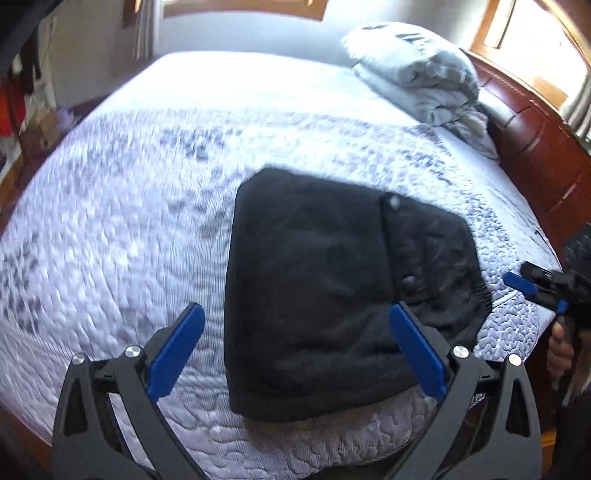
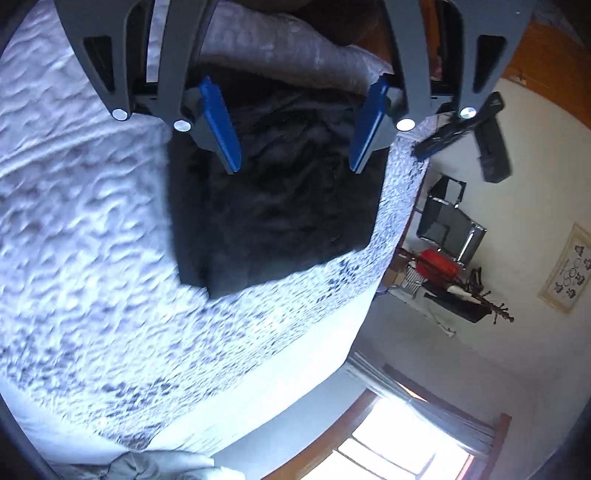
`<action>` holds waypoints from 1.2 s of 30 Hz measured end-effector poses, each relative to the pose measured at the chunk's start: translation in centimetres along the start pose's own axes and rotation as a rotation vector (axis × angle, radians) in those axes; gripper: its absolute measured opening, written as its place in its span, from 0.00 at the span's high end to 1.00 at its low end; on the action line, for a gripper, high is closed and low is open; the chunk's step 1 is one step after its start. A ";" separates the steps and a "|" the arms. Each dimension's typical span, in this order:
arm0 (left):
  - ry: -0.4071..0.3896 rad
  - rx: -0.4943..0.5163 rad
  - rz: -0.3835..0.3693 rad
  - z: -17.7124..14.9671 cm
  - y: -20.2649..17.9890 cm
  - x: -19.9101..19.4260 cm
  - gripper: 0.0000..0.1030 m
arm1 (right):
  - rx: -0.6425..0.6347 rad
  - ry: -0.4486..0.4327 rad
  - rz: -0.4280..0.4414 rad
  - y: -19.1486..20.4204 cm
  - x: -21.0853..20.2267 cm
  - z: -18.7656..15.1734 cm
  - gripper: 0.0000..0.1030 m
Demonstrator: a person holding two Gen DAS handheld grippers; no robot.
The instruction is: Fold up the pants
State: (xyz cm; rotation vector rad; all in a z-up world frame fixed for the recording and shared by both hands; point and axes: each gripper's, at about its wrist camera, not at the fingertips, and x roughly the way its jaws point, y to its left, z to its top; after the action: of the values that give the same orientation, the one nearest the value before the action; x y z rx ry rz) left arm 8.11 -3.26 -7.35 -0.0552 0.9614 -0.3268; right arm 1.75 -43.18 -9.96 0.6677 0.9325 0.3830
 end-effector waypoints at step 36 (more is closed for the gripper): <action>0.423 -0.381 -0.569 -0.1 10.4 14.6 0.03 | 0.116 0.258 -0.001 -7.0 9.0 1.1 0.04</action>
State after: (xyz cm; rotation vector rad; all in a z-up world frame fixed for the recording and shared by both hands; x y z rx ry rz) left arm 18.27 2.28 -21.00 -0.6367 1.4135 -0.6917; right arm 7.77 -43.61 -19.68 0.7345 1.2075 0.4236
